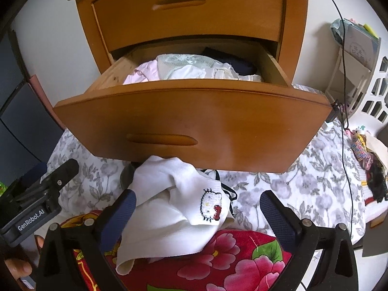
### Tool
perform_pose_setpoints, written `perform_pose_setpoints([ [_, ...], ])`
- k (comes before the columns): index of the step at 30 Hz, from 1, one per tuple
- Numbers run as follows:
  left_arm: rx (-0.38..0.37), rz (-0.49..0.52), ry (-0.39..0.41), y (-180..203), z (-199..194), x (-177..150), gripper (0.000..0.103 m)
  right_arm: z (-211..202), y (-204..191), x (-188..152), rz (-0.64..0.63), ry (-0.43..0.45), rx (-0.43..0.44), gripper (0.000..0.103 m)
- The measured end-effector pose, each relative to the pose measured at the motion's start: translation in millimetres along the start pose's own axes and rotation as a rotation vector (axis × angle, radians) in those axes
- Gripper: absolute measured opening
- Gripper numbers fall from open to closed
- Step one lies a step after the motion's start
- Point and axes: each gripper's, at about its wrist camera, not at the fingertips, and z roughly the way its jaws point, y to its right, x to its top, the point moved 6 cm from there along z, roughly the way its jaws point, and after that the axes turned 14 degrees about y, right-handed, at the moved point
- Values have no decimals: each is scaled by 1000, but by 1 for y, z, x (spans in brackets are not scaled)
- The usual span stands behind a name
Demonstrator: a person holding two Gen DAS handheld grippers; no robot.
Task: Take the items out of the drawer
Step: 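Withdraw the right gripper and reach the left gripper into the drawer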
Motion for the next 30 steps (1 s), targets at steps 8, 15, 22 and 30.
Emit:
perform_pose_setpoints([
  [8, -9, 28, 34, 7, -5, 11, 99, -3, 1, 2, 15, 25, 21, 103],
  [15, -68, 38, 63, 18, -11, 33, 99, -6, 4, 3, 23, 42, 34, 103],
  [22, -117, 82, 42, 35, -8, 70, 99, -4, 16, 4, 52, 44, 20, 103],
  [30, -158, 119, -54, 62, 16, 116, 99, -4, 26, 4, 77, 45, 8, 103],
])
